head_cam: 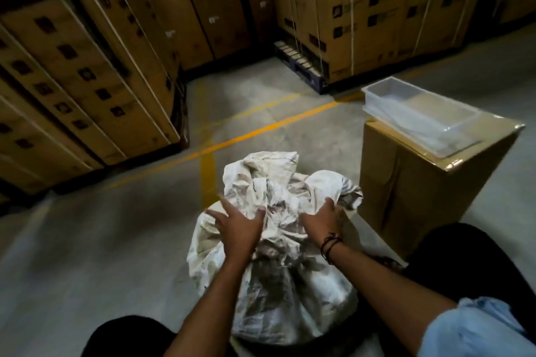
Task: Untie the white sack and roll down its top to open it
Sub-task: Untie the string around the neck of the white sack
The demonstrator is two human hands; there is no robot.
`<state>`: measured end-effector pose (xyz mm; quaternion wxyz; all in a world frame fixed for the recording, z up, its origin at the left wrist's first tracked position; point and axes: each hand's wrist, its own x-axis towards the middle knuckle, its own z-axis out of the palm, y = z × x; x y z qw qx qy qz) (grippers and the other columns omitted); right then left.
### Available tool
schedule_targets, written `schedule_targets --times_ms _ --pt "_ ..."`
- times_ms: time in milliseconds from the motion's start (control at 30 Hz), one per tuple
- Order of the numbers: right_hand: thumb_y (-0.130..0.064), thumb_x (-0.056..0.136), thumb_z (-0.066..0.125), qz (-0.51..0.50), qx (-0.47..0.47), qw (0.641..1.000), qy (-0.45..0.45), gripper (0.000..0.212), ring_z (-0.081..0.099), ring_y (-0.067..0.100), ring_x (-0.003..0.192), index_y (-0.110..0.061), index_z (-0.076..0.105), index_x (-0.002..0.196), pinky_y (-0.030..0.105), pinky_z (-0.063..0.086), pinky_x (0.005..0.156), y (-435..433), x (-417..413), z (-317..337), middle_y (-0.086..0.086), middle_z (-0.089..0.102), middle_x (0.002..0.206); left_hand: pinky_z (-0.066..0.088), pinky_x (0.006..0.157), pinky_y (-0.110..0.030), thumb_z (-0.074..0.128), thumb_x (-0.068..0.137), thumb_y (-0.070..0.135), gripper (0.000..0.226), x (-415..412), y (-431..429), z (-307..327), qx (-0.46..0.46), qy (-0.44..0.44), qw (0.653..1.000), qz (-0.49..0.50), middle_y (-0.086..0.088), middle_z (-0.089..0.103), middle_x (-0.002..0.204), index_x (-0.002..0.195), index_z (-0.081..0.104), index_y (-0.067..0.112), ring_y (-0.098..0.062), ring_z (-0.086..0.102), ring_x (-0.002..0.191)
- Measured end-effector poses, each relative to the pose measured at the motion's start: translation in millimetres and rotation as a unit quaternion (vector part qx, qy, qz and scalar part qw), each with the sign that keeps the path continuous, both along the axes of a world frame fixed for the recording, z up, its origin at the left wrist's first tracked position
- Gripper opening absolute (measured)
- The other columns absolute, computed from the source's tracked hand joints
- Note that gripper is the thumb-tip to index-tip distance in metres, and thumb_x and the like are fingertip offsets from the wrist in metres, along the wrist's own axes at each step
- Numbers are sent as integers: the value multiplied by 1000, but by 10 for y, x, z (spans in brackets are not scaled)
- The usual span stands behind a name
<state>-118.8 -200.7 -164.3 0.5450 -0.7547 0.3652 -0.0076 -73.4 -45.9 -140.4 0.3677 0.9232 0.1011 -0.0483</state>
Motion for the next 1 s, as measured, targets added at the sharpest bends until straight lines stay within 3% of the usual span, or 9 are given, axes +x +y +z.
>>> schedule_targets --times_ms 100,200,267,333,400,500,767,900,1000 --pt "-45 73 66 83 -74 993 -45 70 37 39 132 -24 42 135 42 36 108 130 346 209 20 34 145 46 108 -46 79 71 63 116 357 165 -92 -234 146 960 55 -15 35 160 159 23 13 -35 49 135" --pt "-45 79 63 162 -238 950 -121 62 22 39 142 -27 45 136 46 27 112 292 592 477 13 25 154 51 90 -16 68 93 32 62 262 8 -69 -288 31 955 -66 -15 52 143 141 50 -3 -19 54 120" --pt "-51 84 56 228 -435 824 -283 56 20 36 145 -30 50 135 46 24 110 283 730 703 4 29 157 41 106 -19 55 99 25 58 125 -256 -111 -220 11 955 -201 -17 45 147 146 40 -5 -14 42 128" --pt "-54 89 48 396 -467 704 -361 43 41 30 136 -34 61 125 44 33 106 246 902 768 1 53 142 33 116 -35 54 92 59 80 -95 -512 -203 -68 76 913 -394 -17 46 150 148 39 4 -21 44 135" --pt "-59 91 43 556 -437 666 -235 43 46 24 132 -38 61 124 48 30 110 203 1009 531 -4 59 134 35 114 -47 55 81 78 102 -214 -602 -424 92 53 850 -517 -22 45 147 149 31 6 -36 44 134" --pt "-67 86 48 623 -558 547 22 68 -3 26 151 -47 28 147 61 -1 116 -134 1098 -38 -16 12 161 24 120 -44 66 91 48 95 -203 -412 -506 189 6 797 -574 -26 23 160 159 14 7 -41 27 146" --pt "-42 90 54 563 -521 634 97 92 -15 28 149 -44 -17 150 58 -2 118 -642 1025 -445 -21 -12 161 41 110 -46 60 94 47 59 350 373 -491 255 71 828 -495 -10 29 159 145 43 21 -37 37 142" --pt "-43 94 39 462 -603 650 13 59 6 38 149 -29 29 150 65 -15 112 -235 946 -382 -9 33 156 48 96 -45 63 90 36 60 570 165 -496 255 -60 866 -426 -12 40 142 144 42 20 -37 52 119" --pt "-32 72 56 326 -609 717 -93 45 39 33 135 -21 63 115 58 11 114 150 749 -274 -4 65 117 45 103 -48 59 86 28 56 807 23 -644 276 -174 785 -526 -18 46 147 139 52 12 -43 47 127"
